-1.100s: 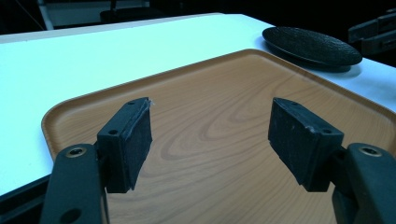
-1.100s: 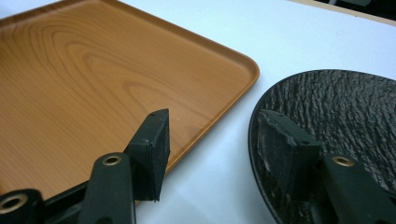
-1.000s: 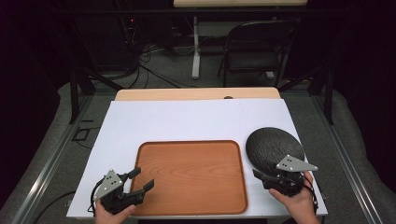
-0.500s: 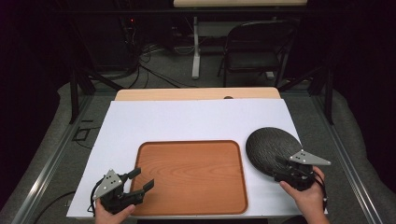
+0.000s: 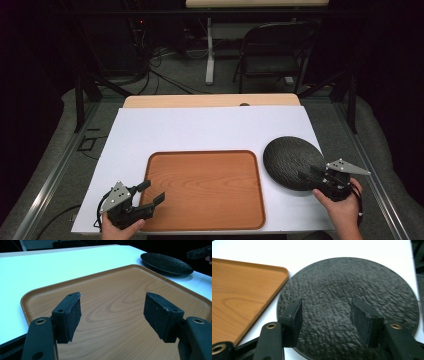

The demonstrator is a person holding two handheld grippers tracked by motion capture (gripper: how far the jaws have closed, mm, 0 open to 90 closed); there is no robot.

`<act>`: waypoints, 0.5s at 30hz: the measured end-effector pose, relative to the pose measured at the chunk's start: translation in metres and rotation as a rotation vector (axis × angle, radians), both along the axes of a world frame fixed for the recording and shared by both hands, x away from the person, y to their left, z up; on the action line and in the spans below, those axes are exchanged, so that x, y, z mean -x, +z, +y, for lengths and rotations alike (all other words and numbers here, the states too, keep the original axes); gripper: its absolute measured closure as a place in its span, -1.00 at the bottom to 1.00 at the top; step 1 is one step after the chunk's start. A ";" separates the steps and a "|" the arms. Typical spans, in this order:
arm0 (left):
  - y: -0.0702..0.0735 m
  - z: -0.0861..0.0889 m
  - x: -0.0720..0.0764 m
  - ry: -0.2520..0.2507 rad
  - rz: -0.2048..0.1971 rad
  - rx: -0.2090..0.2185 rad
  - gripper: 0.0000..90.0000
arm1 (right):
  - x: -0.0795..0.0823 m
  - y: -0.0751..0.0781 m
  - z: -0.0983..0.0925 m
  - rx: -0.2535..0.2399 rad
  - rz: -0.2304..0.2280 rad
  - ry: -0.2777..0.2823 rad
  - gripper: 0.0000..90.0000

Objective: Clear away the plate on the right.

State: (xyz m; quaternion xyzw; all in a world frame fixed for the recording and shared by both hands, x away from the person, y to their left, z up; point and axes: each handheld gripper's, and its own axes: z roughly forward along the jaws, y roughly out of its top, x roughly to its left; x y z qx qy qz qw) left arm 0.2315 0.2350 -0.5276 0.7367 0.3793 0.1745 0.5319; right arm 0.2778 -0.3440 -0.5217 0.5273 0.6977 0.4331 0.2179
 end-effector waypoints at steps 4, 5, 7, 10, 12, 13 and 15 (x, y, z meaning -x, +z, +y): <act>0.000 0.000 0.000 0.002 0.001 -0.001 -0.35 | 0.000 -0.002 -0.006 -0.010 0.010 -0.020 -0.07; 0.000 0.000 0.000 0.003 0.000 -0.001 -0.36 | -0.001 -0.002 -0.007 -0.013 0.016 -0.027 -0.07; 0.000 0.000 0.000 0.005 0.001 -0.002 -0.37 | -0.001 -0.004 -0.010 -0.026 0.027 -0.043 -0.07; 0.000 0.000 0.000 0.011 -0.002 -0.002 -0.38 | -0.002 -0.005 -0.014 -0.034 0.044 -0.061 -0.08; -0.001 0.000 0.000 0.025 -0.016 -0.006 -0.39 | -0.002 -0.006 -0.017 -0.030 0.050 -0.068 -0.08; -0.001 -0.001 0.000 0.033 -0.021 -0.014 -0.39 | -0.002 -0.006 -0.018 -0.032 0.052 -0.074 -0.08; -0.002 -0.001 -0.001 0.027 -0.019 -0.014 -0.39 | -0.002 -0.007 -0.021 -0.054 0.055 -0.081 -0.08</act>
